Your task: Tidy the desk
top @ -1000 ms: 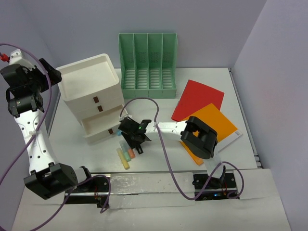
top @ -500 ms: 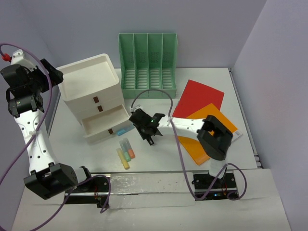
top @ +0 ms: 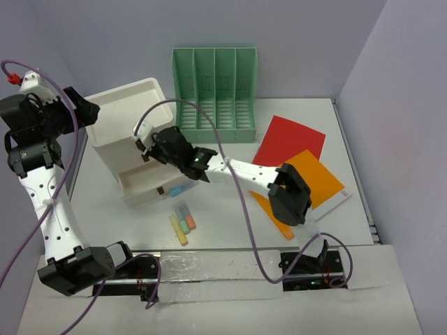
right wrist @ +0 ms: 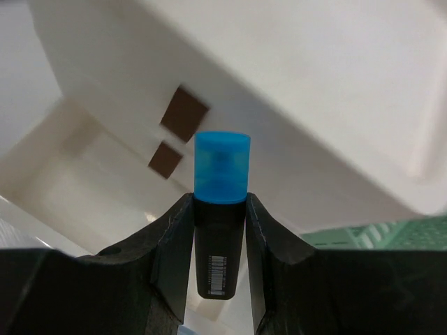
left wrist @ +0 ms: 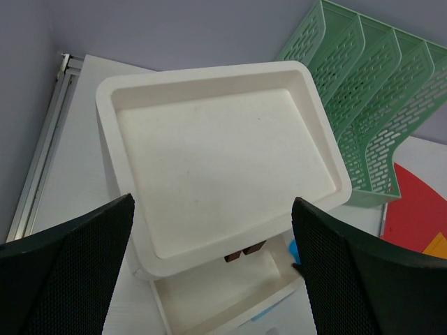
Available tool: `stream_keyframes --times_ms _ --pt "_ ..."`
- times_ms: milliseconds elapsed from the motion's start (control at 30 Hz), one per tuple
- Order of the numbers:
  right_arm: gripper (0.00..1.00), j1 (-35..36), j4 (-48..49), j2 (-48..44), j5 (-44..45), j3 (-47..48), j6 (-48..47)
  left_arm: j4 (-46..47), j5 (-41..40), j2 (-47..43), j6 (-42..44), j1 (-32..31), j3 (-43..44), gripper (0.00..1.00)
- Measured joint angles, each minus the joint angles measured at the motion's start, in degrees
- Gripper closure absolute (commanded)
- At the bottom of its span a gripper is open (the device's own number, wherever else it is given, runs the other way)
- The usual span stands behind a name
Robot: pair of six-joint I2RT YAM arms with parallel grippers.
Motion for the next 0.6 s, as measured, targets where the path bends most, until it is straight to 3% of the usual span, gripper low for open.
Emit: stream_keyframes --times_ms 100,333,500,600 --pt "0.82 0.2 0.0 4.7 -2.2 -0.3 -2.0 -0.5 0.0 -0.1 0.2 0.0 0.0 0.01" --pt "0.40 0.9 0.2 7.0 -5.5 -1.8 -3.9 -0.5 0.4 -0.1 0.5 0.0 0.0 0.01" --pt "0.31 1.2 1.1 6.3 -5.7 -3.9 -2.5 -0.9 4.1 -0.1 0.8 0.0 0.0 0.07" --pt "0.30 1.2 1.2 4.2 -5.0 -7.0 0.0 -0.9 8.2 -0.1 1.0 0.0 0.1 0.11"
